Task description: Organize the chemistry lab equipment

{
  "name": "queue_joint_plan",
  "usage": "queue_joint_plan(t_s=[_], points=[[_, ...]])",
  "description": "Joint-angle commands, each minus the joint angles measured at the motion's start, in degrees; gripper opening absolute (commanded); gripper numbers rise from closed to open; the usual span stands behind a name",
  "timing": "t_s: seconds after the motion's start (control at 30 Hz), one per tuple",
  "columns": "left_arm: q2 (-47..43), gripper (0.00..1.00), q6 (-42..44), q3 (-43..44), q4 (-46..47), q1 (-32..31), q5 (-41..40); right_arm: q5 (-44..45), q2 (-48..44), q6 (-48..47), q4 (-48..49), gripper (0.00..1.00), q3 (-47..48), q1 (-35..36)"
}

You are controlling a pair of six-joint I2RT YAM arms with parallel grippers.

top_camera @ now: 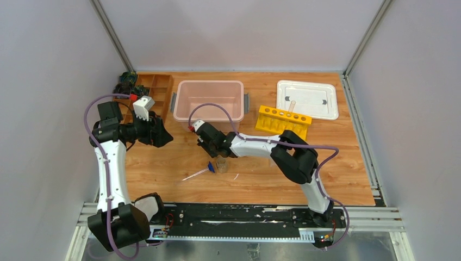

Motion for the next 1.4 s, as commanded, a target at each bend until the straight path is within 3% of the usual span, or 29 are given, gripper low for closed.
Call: queue_joint_plan(t_s=[0.0,0.23,0.4,0.57,0.9,1.37], points=[[-0.3,0.94,0.2,2.4,-0.6,-0.3,1.5,-0.4,-5.5,-1.5,-1.4,0.00,-1.1,0.8],[-0.2,0.94,0.2,3.3,-0.9,-0.3,1.7,-4.0,-13.3,-2.8,-6.4,0.00,2.2,0.8],[0.2,0.95,3.8,4.5,-4.1,-0.3,4.1,-12.8,-19.5,-1.7,-10.6,0.00,6.0,0.8],[1.2,0.94,4.6,4.5,-4.5,-0.4,3.5,-11.6,-22.2,-1.4,-12.2,0.00,10.1,-0.1],[0.9,0.92,9.0,3.7,-7.3,-2.8,1.5,2.9,-11.0,-2.2,-17.5,0.00,20.0,-9.1],[1.5,0.91,9.6,3.7,-7.4,-3.1,1.4,10.9,6.5,-3.5,-19.7,0.00,32.3,-13.9]])
